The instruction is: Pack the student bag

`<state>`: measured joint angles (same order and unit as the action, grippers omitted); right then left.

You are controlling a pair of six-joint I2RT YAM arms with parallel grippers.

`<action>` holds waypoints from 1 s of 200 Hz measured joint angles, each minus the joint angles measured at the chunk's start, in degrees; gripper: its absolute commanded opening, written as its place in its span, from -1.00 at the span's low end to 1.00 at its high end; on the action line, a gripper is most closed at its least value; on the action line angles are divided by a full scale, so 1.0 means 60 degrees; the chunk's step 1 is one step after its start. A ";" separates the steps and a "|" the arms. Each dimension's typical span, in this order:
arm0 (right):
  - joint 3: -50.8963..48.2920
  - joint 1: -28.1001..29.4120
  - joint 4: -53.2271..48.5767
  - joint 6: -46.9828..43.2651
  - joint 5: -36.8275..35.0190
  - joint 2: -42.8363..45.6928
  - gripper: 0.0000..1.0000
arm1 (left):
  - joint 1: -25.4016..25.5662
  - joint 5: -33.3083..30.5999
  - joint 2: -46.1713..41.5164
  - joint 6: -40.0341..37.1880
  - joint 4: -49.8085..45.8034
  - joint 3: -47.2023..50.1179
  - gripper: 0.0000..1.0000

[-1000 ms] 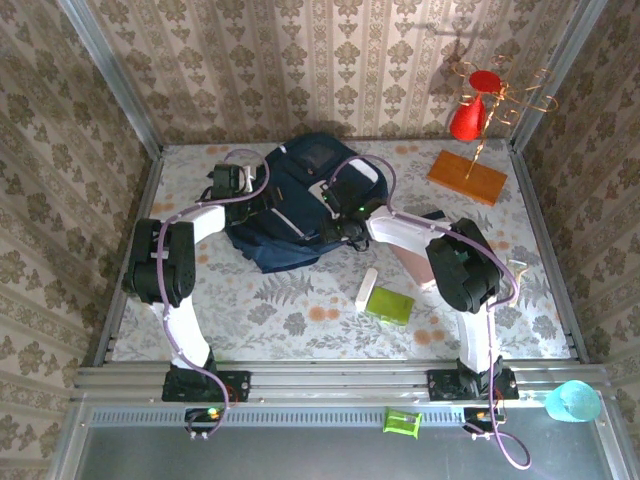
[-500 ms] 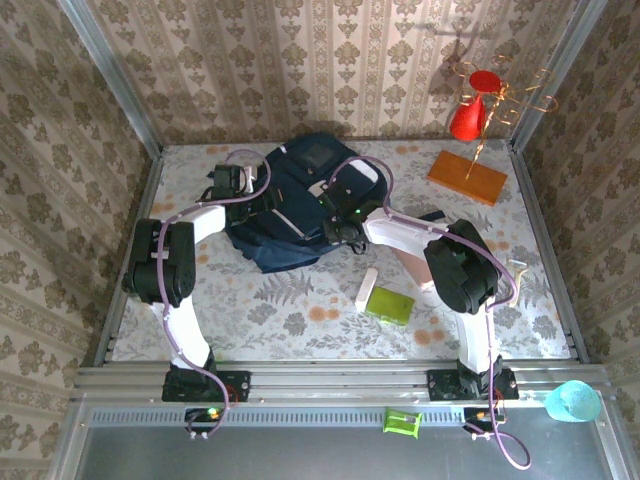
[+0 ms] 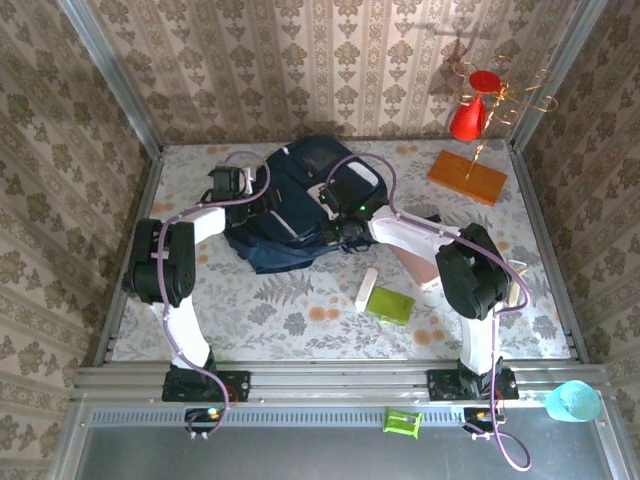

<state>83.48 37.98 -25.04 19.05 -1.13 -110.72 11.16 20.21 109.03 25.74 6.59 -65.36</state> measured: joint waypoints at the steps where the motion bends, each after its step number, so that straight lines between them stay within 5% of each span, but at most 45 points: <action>1: 0.0015 0.0018 -0.0022 0.0000 0.0025 0.0000 -0.87 | 0.0000 -0.0011 0.0000 0.0004 0.0015 0.0011 0.26; 78: 0.0601 0.0510 -0.0521 -0.0288 0.1122 -0.0259 -0.78 | 0.0164 -0.0404 0.0200 0.0288 0.0543 0.0007 0.27; 146: 0.1137 0.0561 0.0375 0.0357 0.2867 -0.1107 -0.72 | 0.0069 -0.0251 0.0947 0.0204 -0.0321 -0.1774 0.29; 200: 0.1239 0.0641 0.0987 0.0816 0.3330 -0.1286 -0.32 | -0.0033 -0.0215 0.0237 0.0000 -0.0601 -0.1195 0.36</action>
<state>90.91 41.82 -19.11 23.94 18.85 -118.43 10.96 18.92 110.45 25.74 2.98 -72.53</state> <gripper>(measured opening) 0.310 0.675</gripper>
